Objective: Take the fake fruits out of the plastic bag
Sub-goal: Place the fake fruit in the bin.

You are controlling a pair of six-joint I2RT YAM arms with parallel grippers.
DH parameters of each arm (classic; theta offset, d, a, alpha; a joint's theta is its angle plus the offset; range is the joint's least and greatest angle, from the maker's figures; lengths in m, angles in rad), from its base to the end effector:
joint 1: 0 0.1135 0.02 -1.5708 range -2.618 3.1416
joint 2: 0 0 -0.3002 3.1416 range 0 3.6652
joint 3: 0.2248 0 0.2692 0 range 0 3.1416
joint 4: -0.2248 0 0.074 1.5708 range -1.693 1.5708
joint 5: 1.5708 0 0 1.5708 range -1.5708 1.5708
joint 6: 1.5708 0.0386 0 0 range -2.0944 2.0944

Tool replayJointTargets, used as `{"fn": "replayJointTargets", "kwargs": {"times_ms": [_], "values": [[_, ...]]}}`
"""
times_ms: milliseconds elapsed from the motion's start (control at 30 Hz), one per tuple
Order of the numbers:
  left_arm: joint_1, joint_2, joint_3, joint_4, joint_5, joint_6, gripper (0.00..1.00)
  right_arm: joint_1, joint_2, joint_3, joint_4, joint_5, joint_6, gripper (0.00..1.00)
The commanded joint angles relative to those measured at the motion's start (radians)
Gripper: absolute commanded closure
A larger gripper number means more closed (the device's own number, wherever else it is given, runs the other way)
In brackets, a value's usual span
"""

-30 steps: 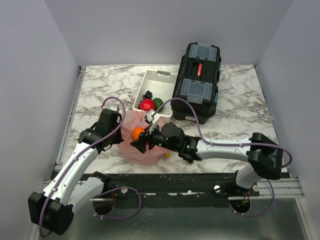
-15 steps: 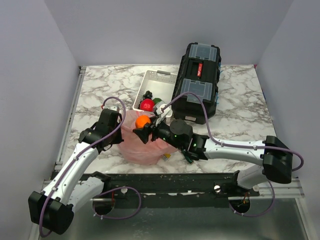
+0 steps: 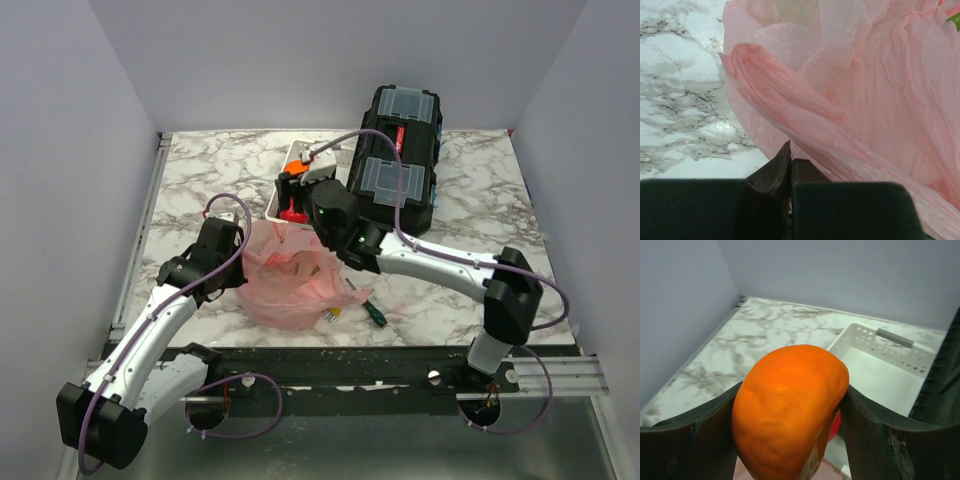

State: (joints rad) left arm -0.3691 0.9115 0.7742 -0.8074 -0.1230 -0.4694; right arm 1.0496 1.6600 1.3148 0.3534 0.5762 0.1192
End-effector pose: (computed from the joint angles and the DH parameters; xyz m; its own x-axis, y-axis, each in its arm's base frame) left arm 0.1603 -0.0569 0.2833 -0.8056 -0.1697 -0.5676 -0.0823 0.9809 -0.1764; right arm 0.2275 0.3541 0.3810 -0.0502 0.1129 -0.9923 -0.4532 0.8829 0.1234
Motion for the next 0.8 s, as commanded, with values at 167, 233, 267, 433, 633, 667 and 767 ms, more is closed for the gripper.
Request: {"fn": "replayJointTargets", "kwargs": {"times_ms": [167, 233, 267, 433, 633, 667, 767], "values": [[-0.007, -0.019, 0.024, -0.005, -0.01, -0.005, 1.0, -0.119, 0.357, 0.405, -0.416, 0.251, -0.09, 0.96], [-0.007, -0.018, 0.025, -0.006, -0.008, -0.005, 1.0, -0.15, 0.434, 0.485, -0.492, 0.252, -0.074, 0.96], [-0.008, -0.019, 0.026, -0.006, -0.008, -0.004, 1.0, -0.168, 0.469, 0.519, -0.532, 0.238, -0.053, 0.96], [-0.007, -0.02, 0.025, -0.004, -0.009, -0.004, 1.0, -0.219, 0.569, 0.616, -0.627, 0.191, -0.011, 0.9], [-0.008, -0.021, 0.025, -0.003, -0.005, -0.002, 1.0, -0.265, 0.655, 0.703, -0.675, 0.189, -0.035, 0.76], [-0.008, -0.021, 0.025, -0.003, -0.003, -0.002, 1.0, -0.268, 0.666, 0.714, -0.678, 0.192, -0.042, 0.73], [-0.008, -0.02, 0.025, -0.002, 0.0, 0.0, 1.0, -0.271, 0.689, 0.74, -0.686, 0.198, -0.062, 0.58]]}}
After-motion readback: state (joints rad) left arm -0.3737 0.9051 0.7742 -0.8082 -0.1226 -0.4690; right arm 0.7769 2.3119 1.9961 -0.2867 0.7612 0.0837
